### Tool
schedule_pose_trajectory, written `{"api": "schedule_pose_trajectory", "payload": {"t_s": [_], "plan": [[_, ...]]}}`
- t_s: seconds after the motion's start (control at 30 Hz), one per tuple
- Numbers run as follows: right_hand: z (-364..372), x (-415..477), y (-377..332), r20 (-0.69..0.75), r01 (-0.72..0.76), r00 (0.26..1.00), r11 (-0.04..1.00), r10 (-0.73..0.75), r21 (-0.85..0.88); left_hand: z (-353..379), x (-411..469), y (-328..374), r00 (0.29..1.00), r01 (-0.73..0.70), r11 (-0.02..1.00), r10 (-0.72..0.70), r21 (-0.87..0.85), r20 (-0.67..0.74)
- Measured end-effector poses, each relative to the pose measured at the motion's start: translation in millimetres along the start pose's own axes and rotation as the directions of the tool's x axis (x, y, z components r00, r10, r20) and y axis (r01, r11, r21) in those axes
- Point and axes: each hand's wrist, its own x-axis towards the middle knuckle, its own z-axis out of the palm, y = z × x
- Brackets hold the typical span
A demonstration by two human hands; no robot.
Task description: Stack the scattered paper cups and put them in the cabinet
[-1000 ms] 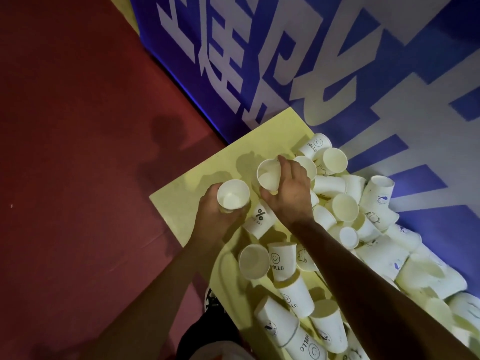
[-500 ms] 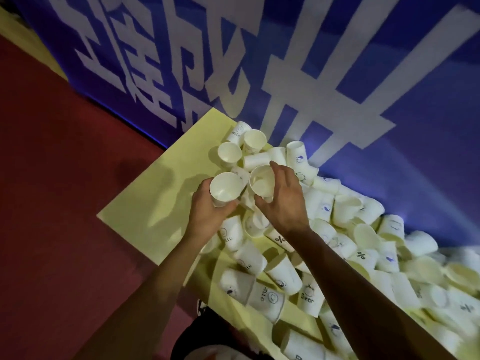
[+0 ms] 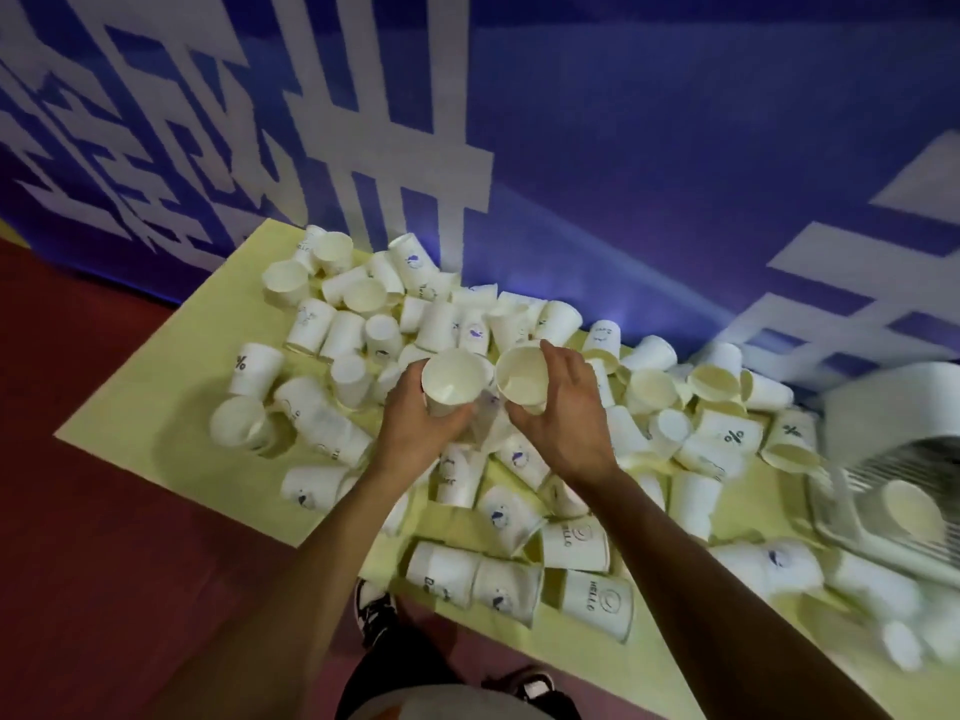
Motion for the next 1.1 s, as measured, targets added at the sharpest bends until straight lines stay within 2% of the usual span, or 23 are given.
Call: {"api": "schedule_pose_trajectory", "payload": {"t_s": [0.3,0.53,0.77,0.93,1.1], "plan": [[-64,-52,72,-0.07,-0.206,0.974,0.974,0.214,0.098,88,-19,36,0.97,-0.029,0.999,0.024,0.018,0.243],[-102,-83,113,-0.198,-0.352,0.915,0.935,0.353,0.039,156,-20,55,0.921,-0.071,0.997,0.064,0.004,0.385],[-144,-107,168,-0.244,-0.475,0.826,0.86,0.508,0.185,222,-43,89,0.859,-0.189,0.981,0.148,0.035,0.491],[-177,-131,227,-0.237,-0.446,0.81,0.826,0.536,0.345,279,-71,103,0.88,-0.14,0.988,0.093,0.067,0.466],[-216,-161,288,-0.214,-0.404,0.834,0.827,0.508,0.391,340,-116,121,0.875,-0.147,0.981,0.069,0.128,0.48]]}}
